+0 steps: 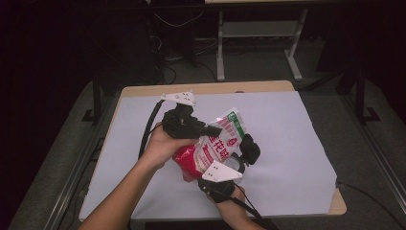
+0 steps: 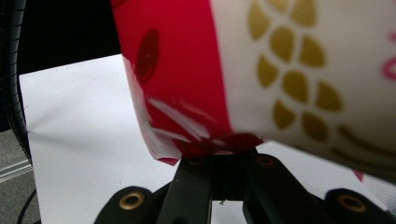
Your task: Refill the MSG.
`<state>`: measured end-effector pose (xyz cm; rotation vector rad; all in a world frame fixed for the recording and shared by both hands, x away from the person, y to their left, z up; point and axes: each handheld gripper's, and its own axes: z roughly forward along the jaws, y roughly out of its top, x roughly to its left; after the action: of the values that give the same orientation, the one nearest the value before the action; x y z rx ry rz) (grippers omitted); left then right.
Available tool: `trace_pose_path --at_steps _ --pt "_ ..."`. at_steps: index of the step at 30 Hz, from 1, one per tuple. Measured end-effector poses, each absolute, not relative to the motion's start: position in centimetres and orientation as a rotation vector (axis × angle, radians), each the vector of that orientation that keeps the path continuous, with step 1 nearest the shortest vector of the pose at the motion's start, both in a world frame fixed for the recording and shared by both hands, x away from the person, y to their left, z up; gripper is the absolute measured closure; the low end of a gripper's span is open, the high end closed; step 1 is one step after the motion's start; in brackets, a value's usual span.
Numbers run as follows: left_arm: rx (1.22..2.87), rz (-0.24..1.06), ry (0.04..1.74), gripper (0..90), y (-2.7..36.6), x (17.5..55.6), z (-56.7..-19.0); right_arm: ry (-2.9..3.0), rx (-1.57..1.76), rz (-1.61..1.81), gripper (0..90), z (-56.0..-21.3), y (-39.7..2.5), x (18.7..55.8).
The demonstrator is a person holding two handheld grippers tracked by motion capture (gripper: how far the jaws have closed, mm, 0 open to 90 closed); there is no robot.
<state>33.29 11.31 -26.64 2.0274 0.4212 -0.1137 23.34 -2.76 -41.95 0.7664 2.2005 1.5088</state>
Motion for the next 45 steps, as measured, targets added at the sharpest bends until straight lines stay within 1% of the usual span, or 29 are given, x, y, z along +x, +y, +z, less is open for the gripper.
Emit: trace_pose_path --at_steps 45 --pt "2.058 -0.121 0.448 90.0 10.0 33.7 -27.0 2.205 0.796 1.53 90.0 -42.2 -2.8 23.6"
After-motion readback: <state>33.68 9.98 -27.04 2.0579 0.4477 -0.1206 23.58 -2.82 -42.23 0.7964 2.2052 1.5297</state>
